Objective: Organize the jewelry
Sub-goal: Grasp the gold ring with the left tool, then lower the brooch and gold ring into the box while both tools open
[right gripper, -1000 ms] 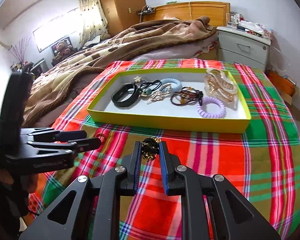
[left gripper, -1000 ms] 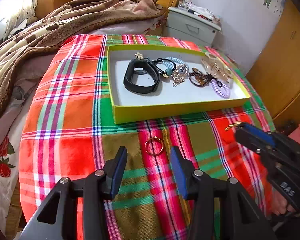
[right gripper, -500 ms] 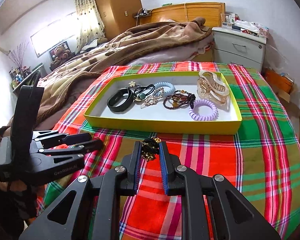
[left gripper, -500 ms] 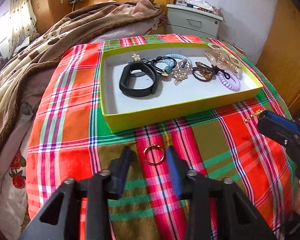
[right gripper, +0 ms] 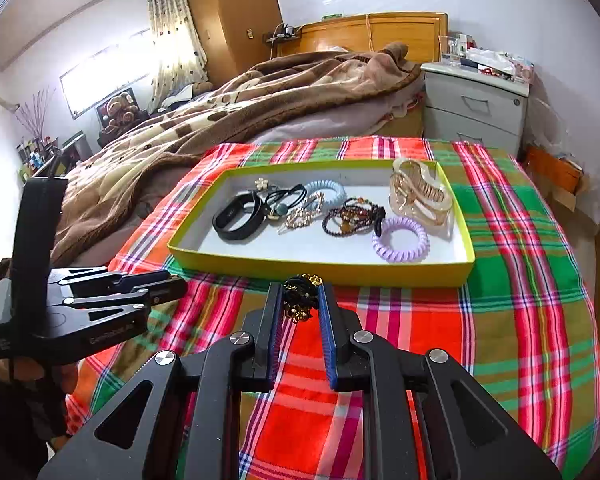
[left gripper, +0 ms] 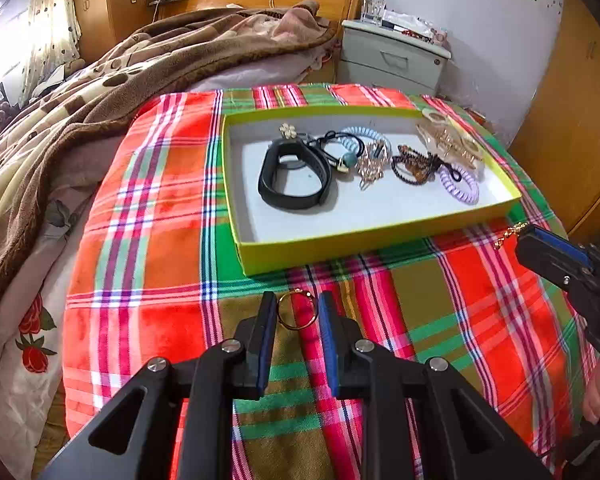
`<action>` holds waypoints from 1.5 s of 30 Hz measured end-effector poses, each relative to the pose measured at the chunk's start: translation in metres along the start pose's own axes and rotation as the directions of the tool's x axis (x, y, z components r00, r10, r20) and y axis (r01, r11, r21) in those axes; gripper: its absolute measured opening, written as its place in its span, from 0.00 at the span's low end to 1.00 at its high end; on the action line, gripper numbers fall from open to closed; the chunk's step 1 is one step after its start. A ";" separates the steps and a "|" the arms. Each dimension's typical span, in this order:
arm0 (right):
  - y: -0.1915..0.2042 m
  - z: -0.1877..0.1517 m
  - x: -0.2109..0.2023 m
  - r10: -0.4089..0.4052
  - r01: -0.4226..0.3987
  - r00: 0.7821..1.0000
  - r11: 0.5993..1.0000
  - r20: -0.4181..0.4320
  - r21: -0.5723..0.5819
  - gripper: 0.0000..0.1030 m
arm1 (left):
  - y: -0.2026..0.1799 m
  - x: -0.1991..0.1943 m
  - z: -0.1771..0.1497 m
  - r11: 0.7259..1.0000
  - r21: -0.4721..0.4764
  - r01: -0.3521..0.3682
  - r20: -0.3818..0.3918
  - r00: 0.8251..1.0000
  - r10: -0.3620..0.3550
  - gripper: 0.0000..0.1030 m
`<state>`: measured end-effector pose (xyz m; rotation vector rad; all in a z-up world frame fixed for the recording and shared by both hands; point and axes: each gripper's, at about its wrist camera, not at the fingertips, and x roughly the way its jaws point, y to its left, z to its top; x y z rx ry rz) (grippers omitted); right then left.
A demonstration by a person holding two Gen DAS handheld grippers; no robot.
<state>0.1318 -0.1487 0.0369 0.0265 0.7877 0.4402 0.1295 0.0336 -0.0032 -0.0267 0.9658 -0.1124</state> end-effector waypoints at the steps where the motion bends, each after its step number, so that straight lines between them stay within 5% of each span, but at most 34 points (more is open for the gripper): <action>1: 0.000 0.002 -0.001 -0.001 0.001 1.000 1.000 0.005 0.001 0.18 | 0.001 -0.003 0.001 1.000 -0.001 0.009 0.007 1.000 -0.009 0.22; 19: -0.030 0.059 0.010 -0.017 0.013 0.998 0.998 0.064 0.057 0.18 | -0.014 -0.026 0.063 0.993 0.043 0.106 0.111 0.988 -0.110 0.22; 27: -0.048 0.082 0.045 -0.004 0.002 1.000 0.998 0.026 0.062 0.18 | -0.030 0.008 0.072 0.987 0.043 0.154 0.050 0.986 -0.156 0.22; 45: -0.055 0.097 0.134 -0.099 0.097 0.986 0.995 -0.132 -0.023 0.18 | -0.043 0.063 0.076 0.989 0.044 0.138 -0.043 0.990 -0.136 0.22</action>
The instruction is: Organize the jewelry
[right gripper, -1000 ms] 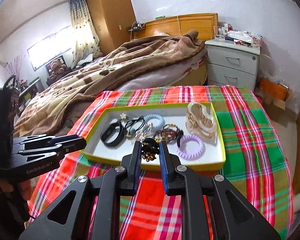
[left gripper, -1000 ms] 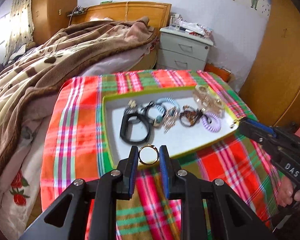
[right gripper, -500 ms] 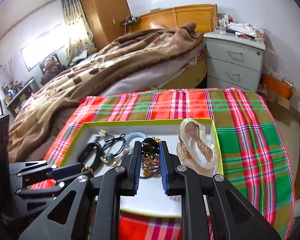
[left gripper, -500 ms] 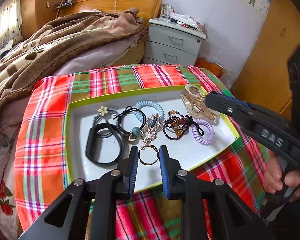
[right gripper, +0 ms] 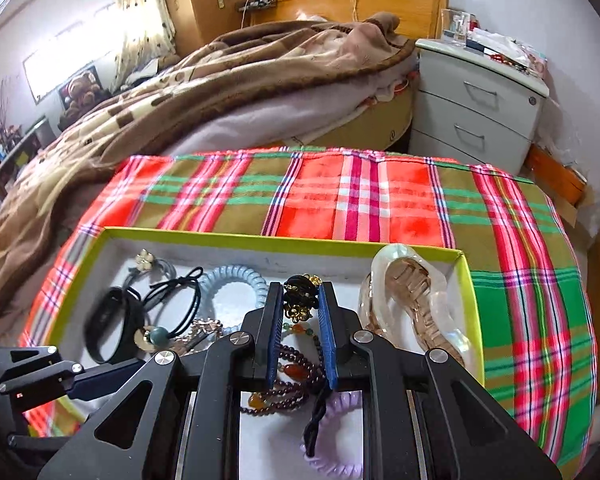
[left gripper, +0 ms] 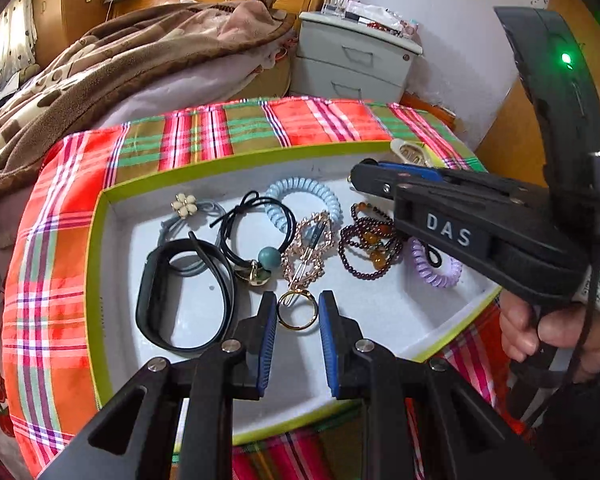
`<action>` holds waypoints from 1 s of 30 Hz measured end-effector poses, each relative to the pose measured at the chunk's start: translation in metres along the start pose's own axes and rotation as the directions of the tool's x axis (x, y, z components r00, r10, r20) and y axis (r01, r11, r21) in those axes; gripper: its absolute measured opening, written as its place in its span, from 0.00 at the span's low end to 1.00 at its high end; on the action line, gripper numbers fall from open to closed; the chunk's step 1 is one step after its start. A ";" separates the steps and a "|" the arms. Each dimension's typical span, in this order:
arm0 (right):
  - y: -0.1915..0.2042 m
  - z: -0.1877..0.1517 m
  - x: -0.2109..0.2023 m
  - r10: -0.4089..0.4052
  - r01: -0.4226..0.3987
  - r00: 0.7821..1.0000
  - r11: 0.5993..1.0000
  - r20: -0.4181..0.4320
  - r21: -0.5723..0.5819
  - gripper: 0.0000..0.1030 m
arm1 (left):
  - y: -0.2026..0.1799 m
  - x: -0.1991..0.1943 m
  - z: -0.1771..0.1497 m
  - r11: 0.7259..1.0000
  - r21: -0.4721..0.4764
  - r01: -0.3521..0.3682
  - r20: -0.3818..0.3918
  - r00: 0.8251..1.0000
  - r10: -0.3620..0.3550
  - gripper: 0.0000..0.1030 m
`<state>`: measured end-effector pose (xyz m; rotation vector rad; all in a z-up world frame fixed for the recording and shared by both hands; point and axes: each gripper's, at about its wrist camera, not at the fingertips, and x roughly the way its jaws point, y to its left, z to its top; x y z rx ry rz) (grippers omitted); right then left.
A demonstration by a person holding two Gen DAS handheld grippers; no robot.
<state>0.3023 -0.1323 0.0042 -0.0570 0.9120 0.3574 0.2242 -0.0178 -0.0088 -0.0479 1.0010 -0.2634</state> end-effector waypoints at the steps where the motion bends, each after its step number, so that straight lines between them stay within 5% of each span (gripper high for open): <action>1: 0.000 0.001 0.001 -0.001 0.001 1.000 1.000 -0.003 -0.004 0.18 | 0.000 0.001 0.000 1.000 -0.002 0.002 -0.003 1.000 -0.002 0.22; 17: 0.012 0.007 0.011 -0.036 0.034 0.999 0.998 -0.038 -0.060 0.18 | -0.002 0.003 0.002 1.000 0.000 0.003 -0.005 1.000 -0.003 0.22; 30: 0.011 0.007 0.009 -0.036 0.035 0.999 0.999 -0.032 -0.038 0.21 | -0.003 0.003 0.003 1.000 0.003 -0.009 -0.007 1.000 0.010 0.33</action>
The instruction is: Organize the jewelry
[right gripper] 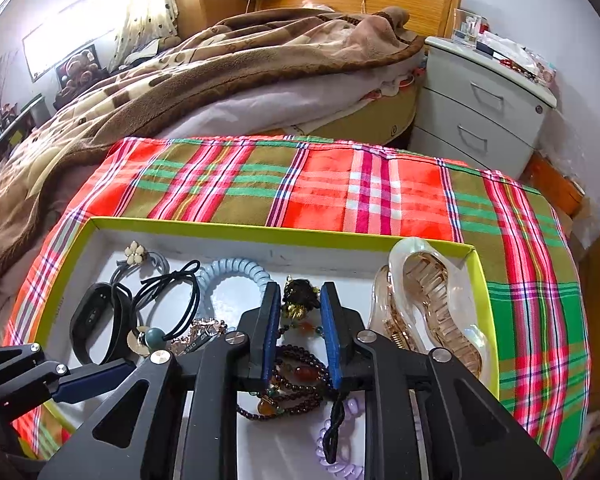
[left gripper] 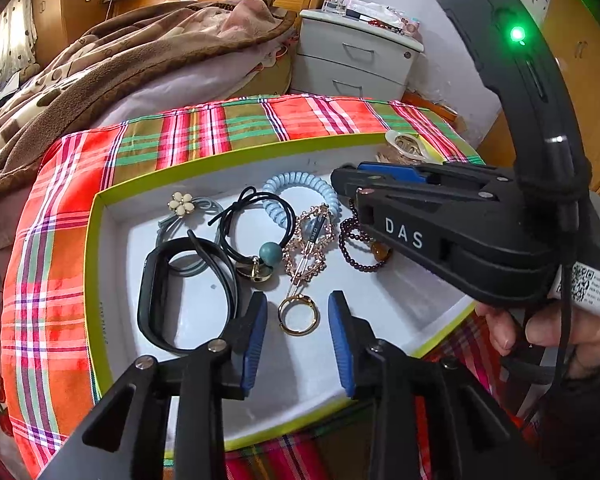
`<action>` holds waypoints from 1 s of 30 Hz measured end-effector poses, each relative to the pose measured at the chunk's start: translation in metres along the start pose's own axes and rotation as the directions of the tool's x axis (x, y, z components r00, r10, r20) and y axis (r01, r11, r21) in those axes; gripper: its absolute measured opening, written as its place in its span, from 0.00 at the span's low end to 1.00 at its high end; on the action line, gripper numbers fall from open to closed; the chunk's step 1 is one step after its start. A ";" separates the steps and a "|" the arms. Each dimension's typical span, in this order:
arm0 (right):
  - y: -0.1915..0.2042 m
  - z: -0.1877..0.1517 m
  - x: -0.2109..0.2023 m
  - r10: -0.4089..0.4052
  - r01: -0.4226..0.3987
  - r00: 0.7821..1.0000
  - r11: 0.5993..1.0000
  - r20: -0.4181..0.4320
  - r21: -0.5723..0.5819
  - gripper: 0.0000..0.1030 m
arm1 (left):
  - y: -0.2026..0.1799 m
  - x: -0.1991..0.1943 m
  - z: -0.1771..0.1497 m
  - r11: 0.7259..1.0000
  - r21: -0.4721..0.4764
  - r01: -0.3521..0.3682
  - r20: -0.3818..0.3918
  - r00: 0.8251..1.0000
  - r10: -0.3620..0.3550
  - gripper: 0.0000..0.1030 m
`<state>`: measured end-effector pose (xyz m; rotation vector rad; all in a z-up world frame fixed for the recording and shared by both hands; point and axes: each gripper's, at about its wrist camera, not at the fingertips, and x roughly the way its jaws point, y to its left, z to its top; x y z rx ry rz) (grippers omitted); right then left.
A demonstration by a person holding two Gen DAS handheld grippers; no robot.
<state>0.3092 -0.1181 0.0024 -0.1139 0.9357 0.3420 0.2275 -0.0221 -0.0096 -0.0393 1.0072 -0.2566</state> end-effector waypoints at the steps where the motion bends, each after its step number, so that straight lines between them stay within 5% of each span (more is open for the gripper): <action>1: -0.001 0.000 -0.003 0.008 -0.008 1.000 1.000 0.008 0.007 0.22 | 0.000 0.000 0.000 1.000 0.001 -0.003 -0.001 1.000 0.003 0.34; 16: -0.004 -0.021 -0.058 0.013 -0.023 0.993 0.997 0.121 0.080 0.30 | -0.004 -0.029 -0.012 0.997 -0.032 -0.067 0.050 0.996 0.069 0.43; 25: 0.006 -0.065 -0.106 -0.048 0.021 0.977 0.991 0.208 0.130 0.30 | -0.007 -0.057 -0.025 0.976 -0.074 -0.205 0.128 0.969 0.213 0.43; 30: 0.017 -0.086 -0.119 -0.080 0.057 0.974 0.992 0.212 0.111 0.30 | -0.006 -0.073 -0.035 0.967 -0.121 -0.225 0.171 0.955 0.244 0.43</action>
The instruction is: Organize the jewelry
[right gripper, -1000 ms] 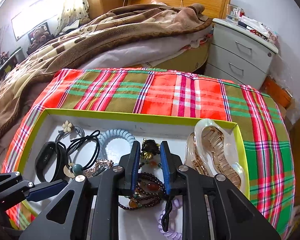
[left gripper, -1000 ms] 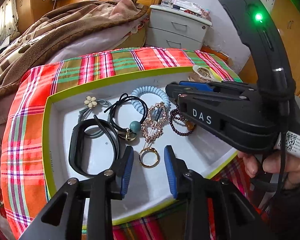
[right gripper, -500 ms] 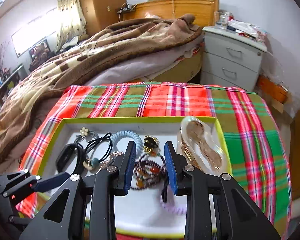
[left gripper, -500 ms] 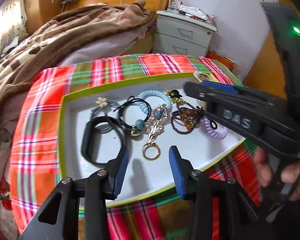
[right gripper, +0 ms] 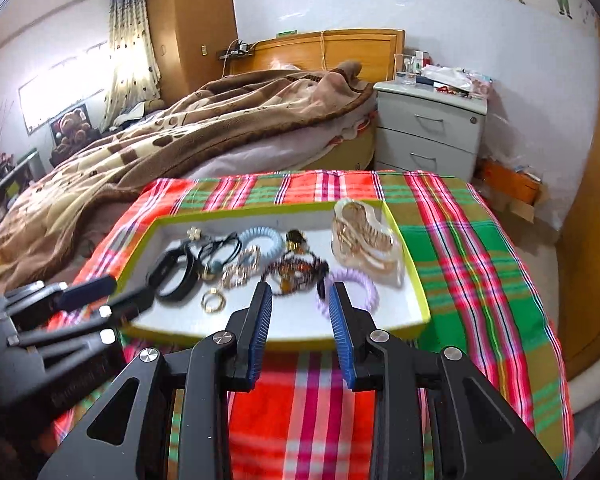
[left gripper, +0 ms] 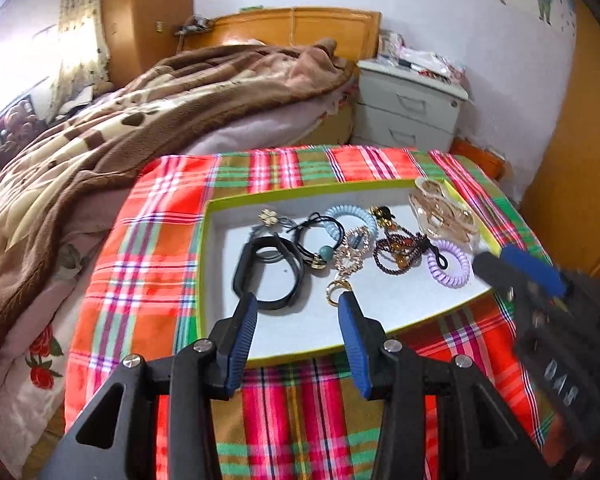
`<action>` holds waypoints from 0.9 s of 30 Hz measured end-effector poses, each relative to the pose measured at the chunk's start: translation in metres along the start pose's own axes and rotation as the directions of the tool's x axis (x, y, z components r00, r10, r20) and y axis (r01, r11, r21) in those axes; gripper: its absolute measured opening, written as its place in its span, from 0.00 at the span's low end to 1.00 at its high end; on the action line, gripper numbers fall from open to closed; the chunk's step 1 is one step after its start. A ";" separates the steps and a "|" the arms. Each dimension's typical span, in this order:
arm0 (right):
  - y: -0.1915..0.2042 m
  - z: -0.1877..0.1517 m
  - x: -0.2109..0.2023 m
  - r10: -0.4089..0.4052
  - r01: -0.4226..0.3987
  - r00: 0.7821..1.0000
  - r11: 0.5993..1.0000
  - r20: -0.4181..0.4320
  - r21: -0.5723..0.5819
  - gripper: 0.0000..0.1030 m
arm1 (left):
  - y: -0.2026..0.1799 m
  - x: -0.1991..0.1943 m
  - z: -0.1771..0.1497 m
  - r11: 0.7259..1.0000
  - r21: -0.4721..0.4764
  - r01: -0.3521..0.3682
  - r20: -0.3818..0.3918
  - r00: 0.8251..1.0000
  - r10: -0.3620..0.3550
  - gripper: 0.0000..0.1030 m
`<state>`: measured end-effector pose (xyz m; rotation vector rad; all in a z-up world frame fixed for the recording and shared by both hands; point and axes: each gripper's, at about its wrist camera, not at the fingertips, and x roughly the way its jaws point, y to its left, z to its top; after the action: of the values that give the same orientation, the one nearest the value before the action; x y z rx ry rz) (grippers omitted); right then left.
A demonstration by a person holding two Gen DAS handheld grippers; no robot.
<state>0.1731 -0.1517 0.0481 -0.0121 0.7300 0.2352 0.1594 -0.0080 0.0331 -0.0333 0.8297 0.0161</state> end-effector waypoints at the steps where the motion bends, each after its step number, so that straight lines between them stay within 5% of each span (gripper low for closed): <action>1: 0.003 -0.004 -0.003 -0.013 0.013 1.000 1.000 0.003 -0.008 0.30 | 0.001 -0.004 -0.001 1.000 -0.007 -0.009 0.007 1.000 0.009 0.43; 27: 0.024 -0.036 -0.032 -0.015 0.015 0.999 1.000 0.030 0.000 0.30 | 0.008 -0.037 -0.034 0.999 -0.008 -0.039 0.060 0.997 0.040 0.43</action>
<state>0.1208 -0.1382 0.0440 -0.0144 0.7001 0.2212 0.1093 -0.0008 0.0377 -0.0226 0.7700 0.0567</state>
